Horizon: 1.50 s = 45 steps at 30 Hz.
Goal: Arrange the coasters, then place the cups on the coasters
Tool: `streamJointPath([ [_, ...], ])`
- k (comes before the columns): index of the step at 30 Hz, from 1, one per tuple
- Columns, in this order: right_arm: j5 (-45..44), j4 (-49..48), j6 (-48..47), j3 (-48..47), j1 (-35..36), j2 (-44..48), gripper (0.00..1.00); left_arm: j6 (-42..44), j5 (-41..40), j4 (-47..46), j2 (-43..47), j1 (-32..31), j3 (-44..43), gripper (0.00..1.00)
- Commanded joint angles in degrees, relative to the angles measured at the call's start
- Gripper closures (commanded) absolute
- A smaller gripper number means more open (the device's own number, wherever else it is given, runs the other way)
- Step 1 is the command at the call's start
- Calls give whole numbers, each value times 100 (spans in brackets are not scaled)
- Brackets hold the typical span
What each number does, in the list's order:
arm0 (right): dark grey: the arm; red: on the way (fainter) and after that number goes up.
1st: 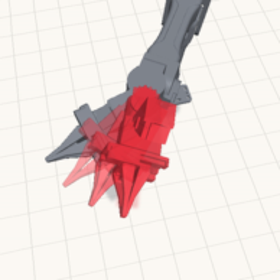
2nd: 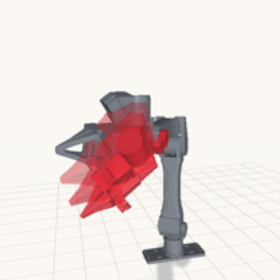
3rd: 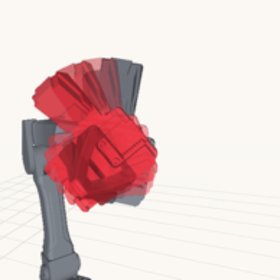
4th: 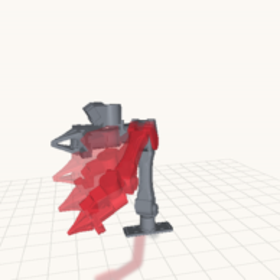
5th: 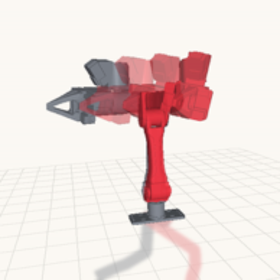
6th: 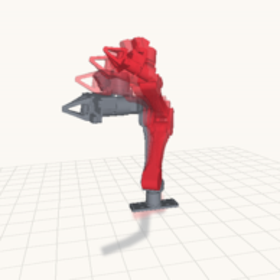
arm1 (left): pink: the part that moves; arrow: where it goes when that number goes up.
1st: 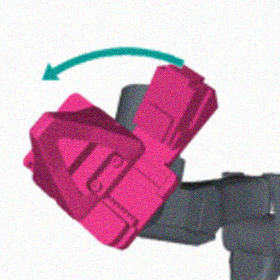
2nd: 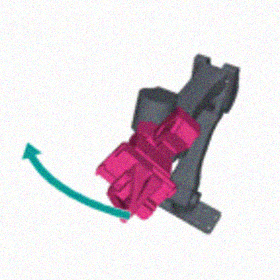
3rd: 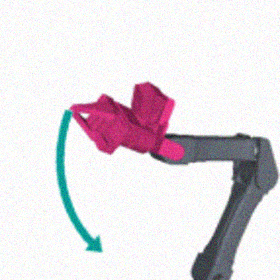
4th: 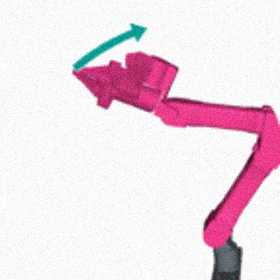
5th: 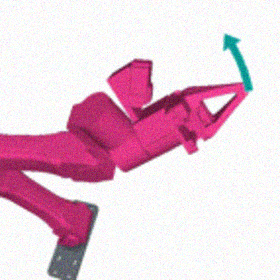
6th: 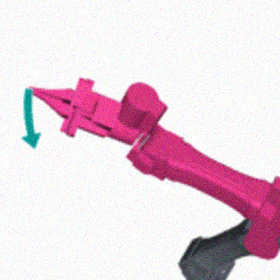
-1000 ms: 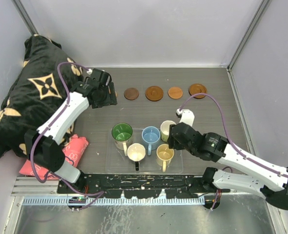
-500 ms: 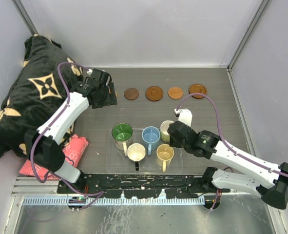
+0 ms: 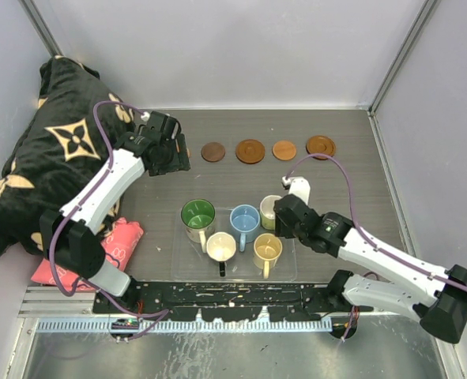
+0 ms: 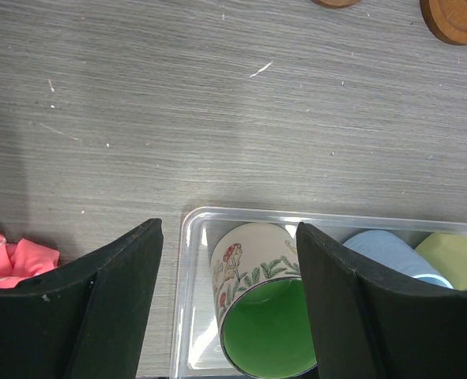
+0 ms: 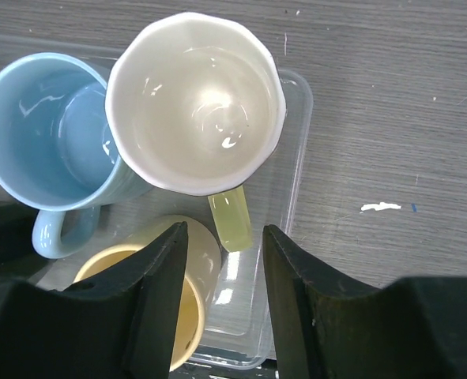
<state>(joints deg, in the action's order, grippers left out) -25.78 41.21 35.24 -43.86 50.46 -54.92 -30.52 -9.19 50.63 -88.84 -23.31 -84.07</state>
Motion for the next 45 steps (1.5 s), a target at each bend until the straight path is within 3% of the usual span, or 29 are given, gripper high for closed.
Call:
streamJointPath([
  [1, 131, -412, -173, 155, -82, -40, 52, 82, -24, -44, 155, -24, -171, 30],
  [23, 306, -1300, -541, 489, -378, -494, 58, 151, -138, 56, 91, -24, -254, 30],
  [34, 230, -1270, -435, 578, -381, -414, 72, 123, -110, 73, 16, -24, -304, 29],
  [37, 226, -1262, -402, 599, -379, -390, 80, 113, -92, 71, 7, -29, -302, 29],
  [41, 195, -1212, -380, 605, -385, -388, 98, 104, -83, 70, 27, -29, -290, 29],
  [45, 195, -1160, -343, 604, -384, -366, 99, 103, -67, 72, 46, -24, -272, 29],
])
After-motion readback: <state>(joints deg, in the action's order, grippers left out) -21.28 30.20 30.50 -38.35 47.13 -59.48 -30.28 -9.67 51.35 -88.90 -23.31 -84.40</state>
